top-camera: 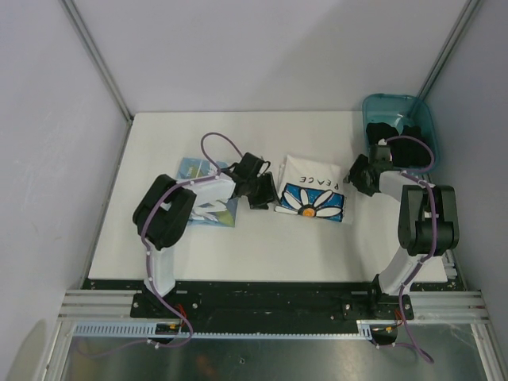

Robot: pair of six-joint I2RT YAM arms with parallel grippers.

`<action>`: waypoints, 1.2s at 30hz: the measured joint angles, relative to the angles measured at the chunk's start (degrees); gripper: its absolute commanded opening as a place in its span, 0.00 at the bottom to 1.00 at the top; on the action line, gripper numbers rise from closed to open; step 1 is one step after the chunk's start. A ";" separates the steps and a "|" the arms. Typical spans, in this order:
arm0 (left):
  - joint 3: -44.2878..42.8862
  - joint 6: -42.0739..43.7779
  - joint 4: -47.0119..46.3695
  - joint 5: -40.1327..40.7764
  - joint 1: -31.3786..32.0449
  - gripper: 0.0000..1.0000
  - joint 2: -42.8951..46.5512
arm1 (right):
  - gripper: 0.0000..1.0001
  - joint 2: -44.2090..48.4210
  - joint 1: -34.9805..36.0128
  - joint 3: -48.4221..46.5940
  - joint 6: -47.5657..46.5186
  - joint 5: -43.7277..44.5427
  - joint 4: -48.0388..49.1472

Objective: Fold and stack the t-shirts
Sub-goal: Put the neatly folded tshirt into the corner of the board with both arms

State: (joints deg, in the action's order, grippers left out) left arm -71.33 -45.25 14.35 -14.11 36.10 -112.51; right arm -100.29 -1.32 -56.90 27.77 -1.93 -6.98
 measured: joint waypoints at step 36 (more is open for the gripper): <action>10.32 -10.67 -8.37 1.75 0.90 0.00 4.48 | 0.66 -2.27 1.20 -2.16 -0.94 -1.11 0.79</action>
State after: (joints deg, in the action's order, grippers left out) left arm -61.01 -55.92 5.98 -12.36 36.99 -108.03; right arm -102.56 -0.12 -59.07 26.83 -3.05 -6.20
